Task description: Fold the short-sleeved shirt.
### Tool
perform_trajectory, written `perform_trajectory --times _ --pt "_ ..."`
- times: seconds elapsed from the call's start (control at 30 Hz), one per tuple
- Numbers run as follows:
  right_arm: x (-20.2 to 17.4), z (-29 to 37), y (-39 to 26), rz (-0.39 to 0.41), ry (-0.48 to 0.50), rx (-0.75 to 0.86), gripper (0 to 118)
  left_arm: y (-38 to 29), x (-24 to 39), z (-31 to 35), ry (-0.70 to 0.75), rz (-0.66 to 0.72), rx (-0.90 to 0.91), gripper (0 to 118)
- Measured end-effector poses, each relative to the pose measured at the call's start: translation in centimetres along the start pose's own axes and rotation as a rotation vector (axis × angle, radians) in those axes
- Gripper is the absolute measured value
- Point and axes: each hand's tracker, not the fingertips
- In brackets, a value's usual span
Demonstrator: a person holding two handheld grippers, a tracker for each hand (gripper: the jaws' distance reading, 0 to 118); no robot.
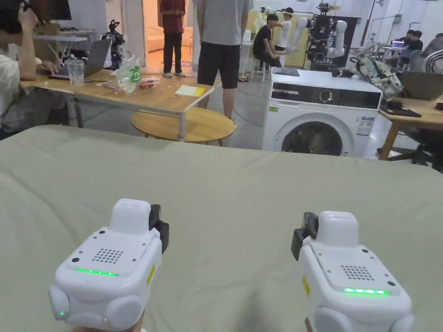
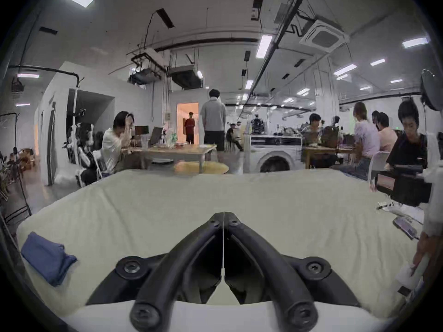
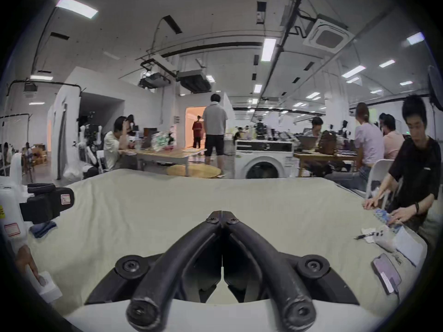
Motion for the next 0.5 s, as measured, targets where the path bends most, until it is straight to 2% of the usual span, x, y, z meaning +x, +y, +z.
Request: perform_trajectory --times 0.27,0.5 --pt "3.0 0.8 -0.1 -0.004 -0.066 0.029 0 0.7 0.7 -0.7 -0.017 0.026 0.014 0" --pt "2.7 0.7 -0.7 -0.009 -0.077 0.025 0 -0.1 0.6 -0.8 -0.007 0.009 -0.019 0"
